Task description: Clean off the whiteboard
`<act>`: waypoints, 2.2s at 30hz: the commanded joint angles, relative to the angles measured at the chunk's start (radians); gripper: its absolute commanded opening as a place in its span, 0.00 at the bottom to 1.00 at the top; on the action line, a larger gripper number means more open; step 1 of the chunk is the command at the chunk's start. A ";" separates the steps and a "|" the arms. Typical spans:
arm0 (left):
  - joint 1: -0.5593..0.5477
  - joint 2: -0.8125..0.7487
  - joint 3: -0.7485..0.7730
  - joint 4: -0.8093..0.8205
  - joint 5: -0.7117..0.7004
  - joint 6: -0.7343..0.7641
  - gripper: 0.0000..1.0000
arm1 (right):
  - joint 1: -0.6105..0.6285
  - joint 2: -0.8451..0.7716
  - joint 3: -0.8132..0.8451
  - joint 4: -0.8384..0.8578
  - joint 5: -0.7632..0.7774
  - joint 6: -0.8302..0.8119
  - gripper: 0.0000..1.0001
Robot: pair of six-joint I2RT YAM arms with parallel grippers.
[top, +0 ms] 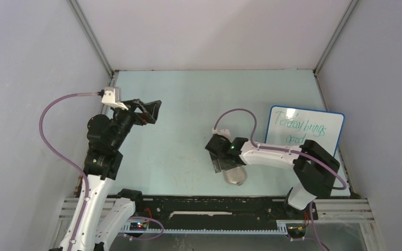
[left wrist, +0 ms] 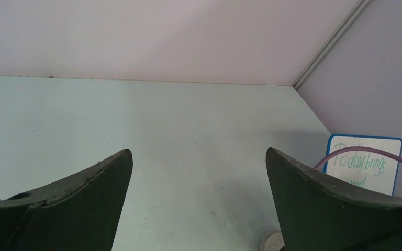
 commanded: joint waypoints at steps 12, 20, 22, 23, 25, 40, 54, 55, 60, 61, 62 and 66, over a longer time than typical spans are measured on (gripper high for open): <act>-0.006 0.005 -0.019 0.026 0.017 -0.007 1.00 | 0.059 0.235 0.040 0.066 0.048 0.080 0.57; -0.007 0.007 -0.019 0.027 0.018 -0.010 1.00 | 0.060 0.112 -0.055 0.132 0.041 0.092 0.20; -0.006 0.008 -0.019 0.028 0.019 -0.010 1.00 | 0.057 0.071 -0.062 0.129 0.056 0.083 0.02; -0.006 0.009 -0.020 0.028 0.019 -0.010 1.00 | 0.054 0.054 -0.062 0.126 0.062 0.080 0.00; -0.006 0.012 -0.020 0.027 0.019 -0.009 1.00 | 0.046 0.024 -0.061 0.127 0.064 0.068 0.00; -0.090 0.061 0.065 -0.005 -0.079 0.010 0.98 | -0.106 -0.363 -0.129 0.021 0.188 0.090 0.00; -0.312 0.433 0.419 -0.055 -0.046 0.062 0.99 | -0.782 -0.863 -0.225 -0.049 0.128 -0.023 0.00; -0.313 0.443 0.398 -0.048 -0.026 0.059 0.99 | -0.835 -0.862 -0.233 -0.030 0.101 -0.038 0.00; -0.314 0.466 0.319 -0.022 0.031 0.028 0.99 | -0.984 -0.801 -0.237 0.060 0.016 -0.090 0.00; -0.314 0.472 0.314 -0.020 0.040 0.019 1.00 | -0.982 -0.792 -0.235 0.080 0.020 -0.093 0.00; -0.314 0.478 0.310 -0.016 0.048 0.012 1.00 | -0.977 -0.782 -0.235 0.101 0.026 -0.094 0.00; -0.313 0.507 0.314 -0.013 0.083 -0.021 0.99 | -0.952 -0.745 -0.219 0.151 0.058 -0.071 0.00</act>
